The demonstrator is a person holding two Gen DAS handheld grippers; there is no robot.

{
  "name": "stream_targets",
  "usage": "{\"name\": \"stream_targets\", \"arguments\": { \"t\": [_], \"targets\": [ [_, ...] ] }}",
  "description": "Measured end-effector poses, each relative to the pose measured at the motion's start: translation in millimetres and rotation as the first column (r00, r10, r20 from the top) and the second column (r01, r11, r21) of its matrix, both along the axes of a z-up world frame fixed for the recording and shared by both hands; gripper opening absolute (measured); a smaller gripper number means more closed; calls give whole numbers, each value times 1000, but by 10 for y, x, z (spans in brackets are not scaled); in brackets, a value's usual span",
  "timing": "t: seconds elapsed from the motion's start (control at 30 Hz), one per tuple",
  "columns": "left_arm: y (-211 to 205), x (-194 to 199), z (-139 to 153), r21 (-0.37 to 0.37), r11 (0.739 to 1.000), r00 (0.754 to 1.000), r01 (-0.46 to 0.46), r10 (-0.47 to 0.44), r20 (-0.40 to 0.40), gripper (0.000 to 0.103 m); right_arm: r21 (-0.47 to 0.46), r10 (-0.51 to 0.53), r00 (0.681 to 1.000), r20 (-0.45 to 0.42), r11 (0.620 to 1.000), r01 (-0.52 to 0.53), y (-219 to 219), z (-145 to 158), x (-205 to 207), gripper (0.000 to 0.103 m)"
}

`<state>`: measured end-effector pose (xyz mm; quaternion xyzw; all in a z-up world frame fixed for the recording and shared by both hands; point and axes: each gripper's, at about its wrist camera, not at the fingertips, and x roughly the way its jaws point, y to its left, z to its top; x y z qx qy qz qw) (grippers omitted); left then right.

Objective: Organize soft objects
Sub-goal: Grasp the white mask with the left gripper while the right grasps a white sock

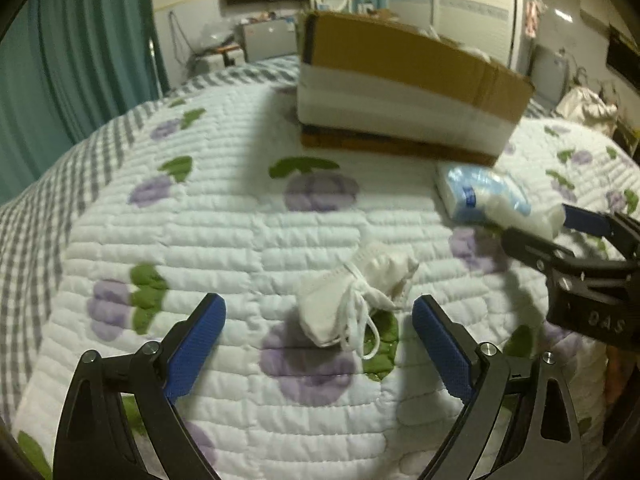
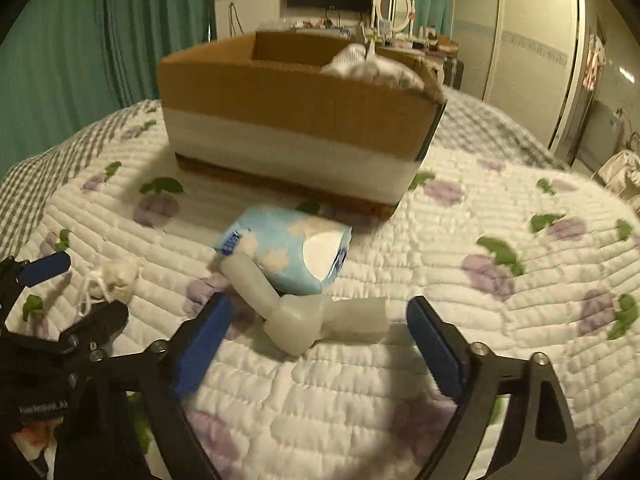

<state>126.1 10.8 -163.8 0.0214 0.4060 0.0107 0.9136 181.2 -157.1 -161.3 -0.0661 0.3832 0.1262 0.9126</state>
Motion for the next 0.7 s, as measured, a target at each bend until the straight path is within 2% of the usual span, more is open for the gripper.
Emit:
{"name": "stream_targets", "arguments": {
  "t": [0.1,0.13,0.33,0.37,0.53,0.7],
  "targets": [
    [-26,4,-35,-10,1000,1000,20,-20,-3,81,3,-7,1000,-6,1000,7,-17,-48,41,72],
    [-31,0,-30,-17,999,1000,28,-28,-1,74,6,-4,1000,-6,1000,4,-18,-50,45,63],
    [-48,-37,-20,-44,997,998,61,-61,3,53,15,-6,1000,9,1000,6,-37,-20,-2,49],
    [-51,-55,-15,-47,997,998,61,-61,3,52,20,-4,1000,13,1000,3,-44,-8,-27,39],
    [-64,-111,36,-72,995,997,72,-71,3,48,26,1,1000,25,1000,-1,-34,46,-164,36],
    [-115,-222,150,-105,991,996,87,-86,19,48,39,-5,999,32,999,4,-61,131,-312,34]
  ]
}}
